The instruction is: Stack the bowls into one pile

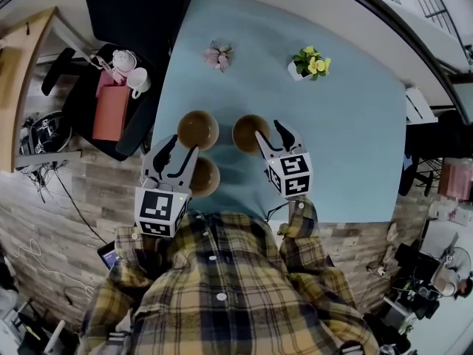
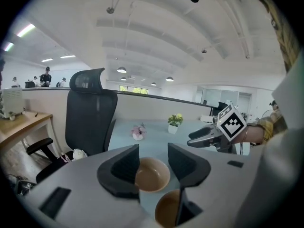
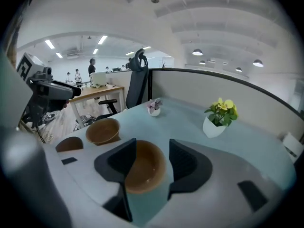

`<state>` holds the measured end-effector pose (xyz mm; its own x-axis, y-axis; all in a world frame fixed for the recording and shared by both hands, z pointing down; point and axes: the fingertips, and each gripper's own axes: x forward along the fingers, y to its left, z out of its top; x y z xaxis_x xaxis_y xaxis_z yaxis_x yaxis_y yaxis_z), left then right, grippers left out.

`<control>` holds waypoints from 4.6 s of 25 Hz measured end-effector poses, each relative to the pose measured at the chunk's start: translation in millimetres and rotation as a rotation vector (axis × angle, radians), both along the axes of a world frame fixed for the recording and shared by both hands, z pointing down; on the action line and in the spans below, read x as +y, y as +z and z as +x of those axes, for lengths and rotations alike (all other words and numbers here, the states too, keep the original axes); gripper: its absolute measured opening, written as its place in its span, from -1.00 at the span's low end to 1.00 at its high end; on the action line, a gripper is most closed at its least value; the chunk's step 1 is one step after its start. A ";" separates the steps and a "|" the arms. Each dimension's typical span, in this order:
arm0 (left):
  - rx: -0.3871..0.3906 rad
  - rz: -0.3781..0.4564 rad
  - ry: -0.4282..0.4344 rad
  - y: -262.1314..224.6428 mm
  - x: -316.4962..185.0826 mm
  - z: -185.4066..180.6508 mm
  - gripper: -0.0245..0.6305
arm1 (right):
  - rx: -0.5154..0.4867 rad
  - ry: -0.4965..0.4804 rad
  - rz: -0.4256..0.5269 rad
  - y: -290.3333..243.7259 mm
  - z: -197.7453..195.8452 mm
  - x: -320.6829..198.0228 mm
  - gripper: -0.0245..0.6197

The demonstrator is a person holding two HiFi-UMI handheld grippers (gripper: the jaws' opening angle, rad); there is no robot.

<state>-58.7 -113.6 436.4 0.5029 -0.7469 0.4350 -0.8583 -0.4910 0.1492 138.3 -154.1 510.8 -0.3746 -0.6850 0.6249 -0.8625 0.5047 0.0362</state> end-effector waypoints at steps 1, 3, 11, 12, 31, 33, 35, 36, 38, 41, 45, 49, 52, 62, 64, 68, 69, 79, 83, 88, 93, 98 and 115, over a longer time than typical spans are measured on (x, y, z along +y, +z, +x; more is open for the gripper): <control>-0.001 -0.005 -0.005 1.9 -1.3 -1.6 -0.39 | 0.005 0.004 -0.013 6.1 1.6 -3.1 -0.30; -0.004 -0.012 -0.015 4.5 -5.1 -4.1 -0.39 | 0.013 0.024 -0.034 17.5 7.3 -9.1 -0.30; -0.013 -0.028 -0.044 16.6 -16.9 -14.0 -0.40 | 0.010 0.076 -0.130 55.7 20.4 -18.8 -0.30; -0.013 -0.030 -0.045 17.6 -17.8 -14.1 -0.40 | 0.007 0.077 -0.145 59.5 20.4 -18.5 -0.30; -0.017 -0.043 -0.053 22.3 -23.7 -13.9 -0.43 | -0.026 0.114 -0.224 83.9 20.9 -12.4 -0.80; -0.016 -0.041 -0.051 21.6 -23.2 -13.3 -0.43 | -0.029 0.111 -0.220 82.2 19.9 -11.8 -0.81; -0.015 -0.038 -0.046 20.6 -22.5 -11.8 -0.43 | -0.037 0.107 -0.213 79.0 18.6 -11.5 -0.82; -0.015 -0.037 -0.044 20.0 -22.0 -10.9 -0.43 | -0.043 0.107 -0.209 76.9 18.3 -11.5 -0.83; -0.016 -0.036 -0.042 19.4 -21.1 -10.0 -0.43 | -0.052 0.108 -0.201 72.9 18.4 -11.7 -0.86; -0.016 -0.030 -0.048 18.5 -20.4 -11.0 -0.43 | -0.030 0.102 -0.180 68.5 19.6 -11.6 -0.87; -0.015 -0.017 -0.056 14.5 -19.2 -13.3 -0.43 | -0.006 0.095 -0.154 60.2 20.9 -10.7 -0.87; -0.013 -0.004 -0.056 10.1 -16.4 -12.4 -0.43 | 0.002 0.093 -0.124 49.2 22.9 -10.2 -0.88; -0.013 0.006 -0.059 6.9 -12.1 -12.5 -0.43 | 0.005 0.083 -0.101 40.8 21.9 -8.8 -0.88; -0.019 0.034 -0.112 0.0 8.2 -27.1 -0.43 | -0.037 0.044 -0.016 6.3 2.8 -7.7 -0.87; -0.023 0.038 -0.129 -1.3 13.4 -32.9 -0.43 | -0.068 0.036 -0.007 1.1 -6.9 -7.5 -0.87; -0.030 0.039 -0.173 -2.5 24.6 -47.9 -0.43 | -0.115 -0.006 0.001 -4.4 -34.5 -10.2 -0.87; -0.033 0.037 -0.190 -1.9 28.1 -53.0 -0.43 | -0.123 -0.023 0.001 -4.8 -43.1 -11.6 -0.87; -0.046 0.010 -0.348 3.8 65.0 -101.4 -0.43 | -0.150 -0.149 -0.013 6.2 -117.1 -18.2 -0.87; -0.045 -0.004 -0.384 8.4 74.3 -113.3 -0.43 | -0.156 -0.140 -0.018 12.5 -127.5 -24.4 -0.87; -0.043 -0.023 -0.420 11.6 81.4 -122.4 -0.44 | -0.146 -0.134 -0.053 24.1 -134.7 -27.6 -0.87; -0.041 -0.039 -0.433 16.0 84.9 -122.7 -0.44 | -0.127 -0.135 -0.081 35.4 -134.7 -25.5 -0.87; -0.042 -0.052 -0.434 22.6 79.7 -120.9 -0.44 | -0.123 -0.148 -0.097 45.4 -138.2 -28.9 -0.87; -0.041 -0.064 -0.384 24.9 61.0 -105.6 -0.44 | -0.153 -0.133 -0.105 44.7 -128.1 -30.7 -0.67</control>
<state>-164.3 -52.7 461.4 0.1732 -0.8479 0.5010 -0.9836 -0.1233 0.1313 10.1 -184.8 555.5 -0.5537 -0.5569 0.6191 -0.7792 0.6087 -0.1494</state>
